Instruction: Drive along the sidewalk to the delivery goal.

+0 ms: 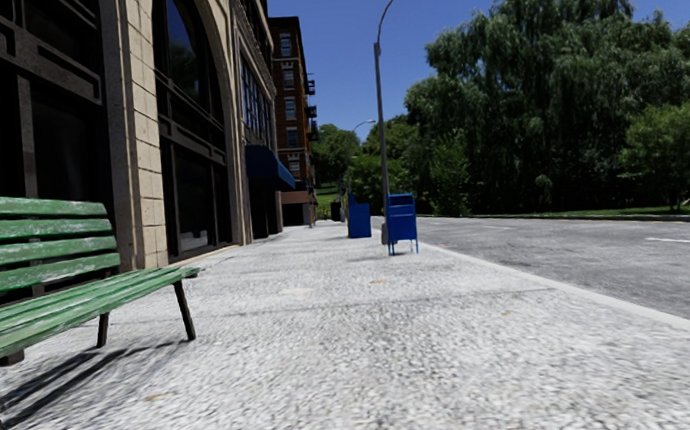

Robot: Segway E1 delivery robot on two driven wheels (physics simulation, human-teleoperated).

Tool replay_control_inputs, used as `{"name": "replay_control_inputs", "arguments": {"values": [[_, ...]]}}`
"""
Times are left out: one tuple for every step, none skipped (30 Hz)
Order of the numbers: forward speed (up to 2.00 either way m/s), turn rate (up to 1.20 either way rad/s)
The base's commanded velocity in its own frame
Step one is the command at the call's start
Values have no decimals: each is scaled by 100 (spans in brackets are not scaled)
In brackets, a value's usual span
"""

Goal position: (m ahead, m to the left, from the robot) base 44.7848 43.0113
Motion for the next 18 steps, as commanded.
{"name": "replay_control_inputs", "arguments": {"values": [[200,25],[200,16],[200,0],[200,0],[200,0],[200,0],[200,0],[200,0],[200,0],[200,0],[200,0],[200,0],[200,0],[200,0],[200,0],[200,0],[200,1],[200,1]]}}
